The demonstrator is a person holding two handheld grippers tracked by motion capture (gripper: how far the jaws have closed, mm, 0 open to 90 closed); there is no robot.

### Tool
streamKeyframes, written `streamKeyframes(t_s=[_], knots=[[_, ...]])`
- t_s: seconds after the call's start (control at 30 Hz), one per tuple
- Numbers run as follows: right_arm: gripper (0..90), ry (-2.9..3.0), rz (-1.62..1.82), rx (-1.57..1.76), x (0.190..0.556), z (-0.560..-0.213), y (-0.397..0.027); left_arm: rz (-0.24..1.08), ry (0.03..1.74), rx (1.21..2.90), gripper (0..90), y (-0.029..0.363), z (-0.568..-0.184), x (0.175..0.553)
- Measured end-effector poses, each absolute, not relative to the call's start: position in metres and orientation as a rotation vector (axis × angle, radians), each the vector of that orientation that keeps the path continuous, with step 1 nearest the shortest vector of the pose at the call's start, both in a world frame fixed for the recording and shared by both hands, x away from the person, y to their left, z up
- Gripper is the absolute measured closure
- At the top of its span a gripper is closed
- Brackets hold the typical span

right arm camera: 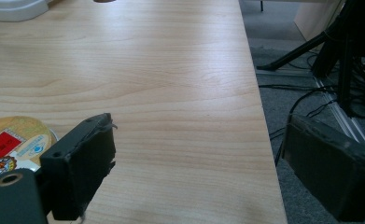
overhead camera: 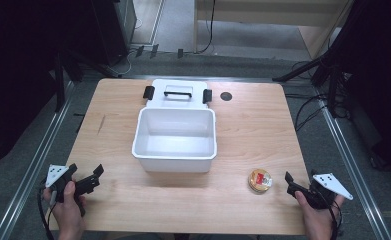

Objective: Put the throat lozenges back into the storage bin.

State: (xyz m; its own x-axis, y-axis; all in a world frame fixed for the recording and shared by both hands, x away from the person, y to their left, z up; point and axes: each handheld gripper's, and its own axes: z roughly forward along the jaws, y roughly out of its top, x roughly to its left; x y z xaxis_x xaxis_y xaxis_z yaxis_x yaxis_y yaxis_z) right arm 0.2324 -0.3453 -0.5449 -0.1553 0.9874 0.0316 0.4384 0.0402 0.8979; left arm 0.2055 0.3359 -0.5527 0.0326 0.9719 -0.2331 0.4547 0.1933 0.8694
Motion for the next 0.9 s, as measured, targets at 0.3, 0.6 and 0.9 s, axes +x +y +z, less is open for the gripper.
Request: streamKeyframes(t_s=[0.3,0.6,0.9], knots=[[12.7,1.683,0.915,1.451,0.232,-0.54,-0.34,0.733,1.556,1.413,0.1,0.335,-0.553,0.205],[12.9,1.823,0.84,1.46,0.24,-0.52,-0.331,0.705,1.554,1.416,0.1,0.336,-0.553,0.206],[12.8,2.185,0.607,1.281,0.254,-0.496,-0.298,0.688,1.551,1.409,0.1,0.337,-0.553,0.207]])
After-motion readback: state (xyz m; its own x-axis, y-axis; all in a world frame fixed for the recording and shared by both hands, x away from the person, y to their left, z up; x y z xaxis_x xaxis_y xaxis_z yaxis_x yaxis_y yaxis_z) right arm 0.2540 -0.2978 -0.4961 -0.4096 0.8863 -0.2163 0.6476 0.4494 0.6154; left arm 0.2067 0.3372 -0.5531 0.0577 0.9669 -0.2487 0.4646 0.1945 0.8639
